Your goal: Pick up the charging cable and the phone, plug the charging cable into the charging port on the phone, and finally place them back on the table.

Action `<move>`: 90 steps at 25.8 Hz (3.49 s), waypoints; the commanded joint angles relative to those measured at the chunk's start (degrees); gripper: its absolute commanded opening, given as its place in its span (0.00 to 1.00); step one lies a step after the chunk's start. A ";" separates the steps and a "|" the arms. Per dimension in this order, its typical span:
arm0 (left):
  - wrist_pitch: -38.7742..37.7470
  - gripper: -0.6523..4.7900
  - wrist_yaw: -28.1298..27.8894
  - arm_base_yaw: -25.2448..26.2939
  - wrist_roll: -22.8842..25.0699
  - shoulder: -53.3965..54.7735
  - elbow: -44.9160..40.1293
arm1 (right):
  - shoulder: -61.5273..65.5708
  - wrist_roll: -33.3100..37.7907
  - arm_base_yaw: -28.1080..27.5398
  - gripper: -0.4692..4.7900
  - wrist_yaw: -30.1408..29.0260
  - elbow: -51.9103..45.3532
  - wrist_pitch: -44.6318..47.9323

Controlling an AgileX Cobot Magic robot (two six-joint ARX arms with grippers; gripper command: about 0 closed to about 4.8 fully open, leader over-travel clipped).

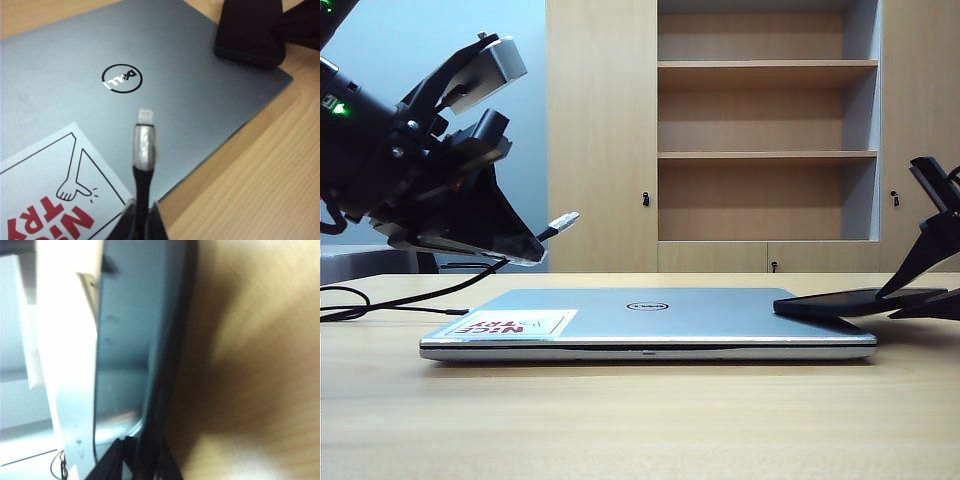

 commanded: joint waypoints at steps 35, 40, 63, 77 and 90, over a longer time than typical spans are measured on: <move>-5.64 0.11 0.13 -0.17 5.20 -0.20 -2.43 | -22.29 -42.71 8.61 0.07 18.62 31.93 -77.05; -5.62 0.11 0.13 -0.17 5.18 -0.20 -3.26 | -21.88 -44.46 13.81 0.07 24.98 32.04 -82.95; -3.43 0.11 0.13 -0.17 5.18 -0.22 -3.26 | -10.73 -44.98 18.69 0.26 29.88 32.02 -91.78; -2.58 0.11 0.13 -0.17 5.18 -0.20 -3.26 | -3.96 -44.98 18.69 0.33 28.55 31.63 -91.51; -3.37 0.11 0.13 -4.44 2.56 -0.20 -3.26 | -4.11 -48.00 18.60 0.08 6.54 35.67 -81.96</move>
